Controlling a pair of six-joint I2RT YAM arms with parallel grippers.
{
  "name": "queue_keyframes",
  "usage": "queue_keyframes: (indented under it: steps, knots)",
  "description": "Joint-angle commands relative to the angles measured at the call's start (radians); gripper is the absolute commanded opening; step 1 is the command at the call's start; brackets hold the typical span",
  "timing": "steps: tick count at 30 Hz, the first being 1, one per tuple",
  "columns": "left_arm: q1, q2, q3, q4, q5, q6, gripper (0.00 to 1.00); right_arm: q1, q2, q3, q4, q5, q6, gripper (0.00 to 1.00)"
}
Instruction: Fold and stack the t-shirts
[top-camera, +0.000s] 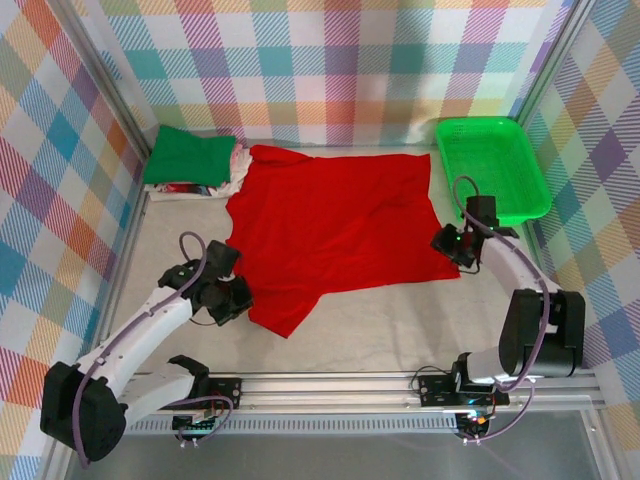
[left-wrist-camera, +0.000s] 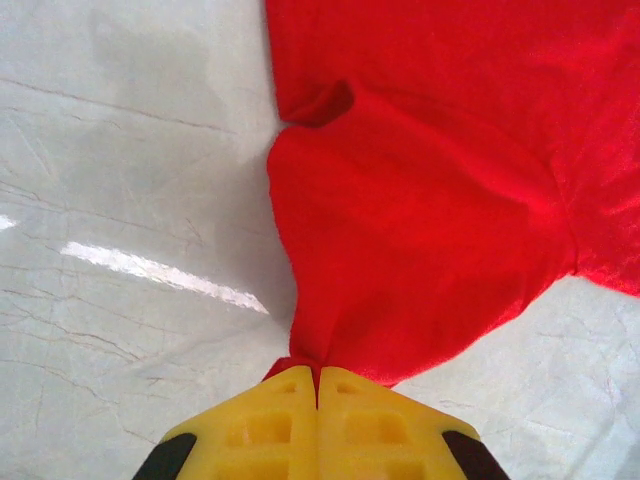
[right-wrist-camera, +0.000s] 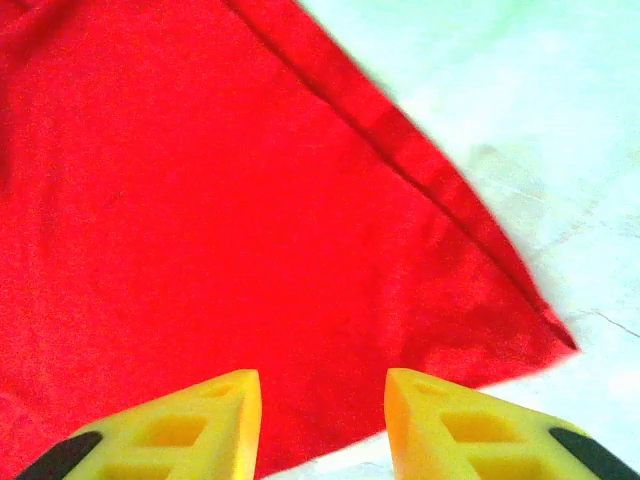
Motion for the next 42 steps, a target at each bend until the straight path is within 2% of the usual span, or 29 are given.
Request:
queue_keyframes:
  steps: [1, 7, 14, 21, 28, 35, 42]
  knots:
    - [0.044, -0.008, 0.006, -0.041, -0.006, 0.032, 0.0, -0.086, -0.002, -0.028, -0.059, -0.056, -0.011, 0.38]
    - [0.105, 0.011, -0.019, 0.019, 0.008, 0.043, 0.0, -0.167, 0.077, -0.029, -0.017, -0.086, -0.04, 0.41]
    - [0.171, 0.009, 0.002, -0.014, -0.018, 0.084, 0.0, -0.169, 0.18, -0.031, 0.063, -0.154, -0.009, 0.41]
    - [0.247, -0.003, -0.029, -0.003, 0.021, 0.112, 0.0, -0.167, 0.246, -0.054, 0.111, -0.182, 0.013, 0.4]
    - [0.286, -0.007, -0.032, -0.012, -0.013, 0.124, 0.0, -0.165, 0.171, -0.07, 0.025, -0.161, 0.008, 0.42]
    - [0.32, -0.009, -0.024, -0.015, 0.007, 0.135, 0.0, -0.165, 0.037, -0.122, -0.094, -0.098, -0.006, 0.43]
    - [0.324, -0.006, -0.032, -0.012, 0.021, 0.143, 0.0, -0.159, 0.034, -0.174, -0.108, -0.148, -0.013, 0.42]
